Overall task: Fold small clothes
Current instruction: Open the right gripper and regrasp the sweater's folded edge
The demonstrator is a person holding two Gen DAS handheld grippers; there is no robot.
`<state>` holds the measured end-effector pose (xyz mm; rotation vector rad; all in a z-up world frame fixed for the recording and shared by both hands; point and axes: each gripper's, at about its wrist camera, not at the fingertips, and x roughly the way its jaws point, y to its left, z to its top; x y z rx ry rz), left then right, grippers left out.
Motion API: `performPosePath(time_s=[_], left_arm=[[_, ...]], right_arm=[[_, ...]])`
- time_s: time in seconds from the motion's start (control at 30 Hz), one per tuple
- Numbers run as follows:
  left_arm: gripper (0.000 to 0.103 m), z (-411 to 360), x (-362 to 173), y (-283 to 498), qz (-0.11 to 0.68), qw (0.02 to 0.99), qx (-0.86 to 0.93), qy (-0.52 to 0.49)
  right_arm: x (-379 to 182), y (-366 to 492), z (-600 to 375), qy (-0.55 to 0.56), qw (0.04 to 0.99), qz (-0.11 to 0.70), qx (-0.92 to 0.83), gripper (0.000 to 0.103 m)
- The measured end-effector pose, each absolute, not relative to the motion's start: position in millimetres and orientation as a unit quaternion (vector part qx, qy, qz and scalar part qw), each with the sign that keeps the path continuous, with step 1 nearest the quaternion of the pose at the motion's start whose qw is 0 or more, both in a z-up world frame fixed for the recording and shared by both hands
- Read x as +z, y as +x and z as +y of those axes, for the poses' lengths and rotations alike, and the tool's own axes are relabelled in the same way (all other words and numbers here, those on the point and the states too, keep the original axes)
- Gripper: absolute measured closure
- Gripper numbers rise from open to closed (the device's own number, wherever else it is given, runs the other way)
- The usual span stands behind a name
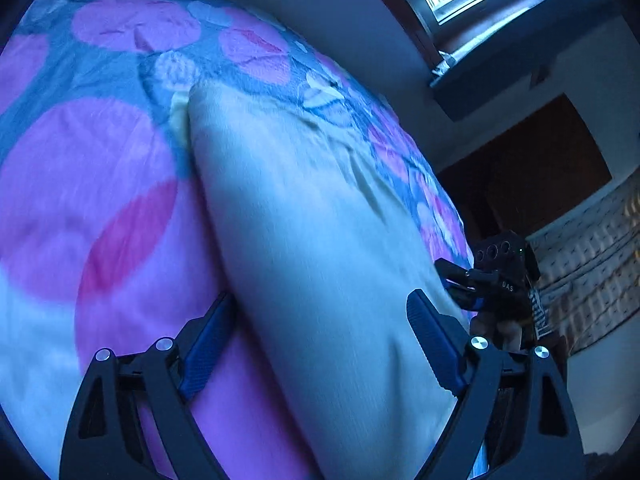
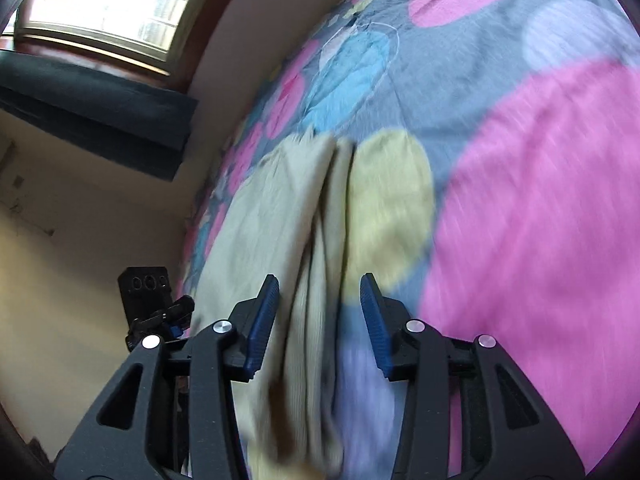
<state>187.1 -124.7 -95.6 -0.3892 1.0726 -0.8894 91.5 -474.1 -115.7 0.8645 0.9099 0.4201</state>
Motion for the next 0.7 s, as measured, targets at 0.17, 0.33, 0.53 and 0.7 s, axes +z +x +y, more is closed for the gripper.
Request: performPosePath(time_s=[0.17, 0.33, 0.53, 0.7], left_arm=[[0.025, -146.8, -97.9, 210.3, 0.484, 0.759, -0.411, -0.146], [0.069, -144.6, -100.6, 217.9, 0.481, 0.776, -0.386, -0.133], [0.078, -127.4, -76.5, 208.4, 0.440, 0.801, -0.383, -0.132], [0.079, -107.0, -43.5, 210.2, 0.402, 0.825, -0.377, -0.125]], right_arm=[[-124.5, 153.2, -459.5, 0.402, 0.780, 0.428, 0.216, 0.063], [-126.0, 183.9, -427.9, 0.357, 0.778, 0.447, 0.259, 0.084], [-84.5, 166.9, -409.7, 0.303, 0.829, 0.388, 0.264, 0.087], [-49.3, 174.4, -381.8, 0.280, 0.846, 0.355, 0.283, 0.087]])
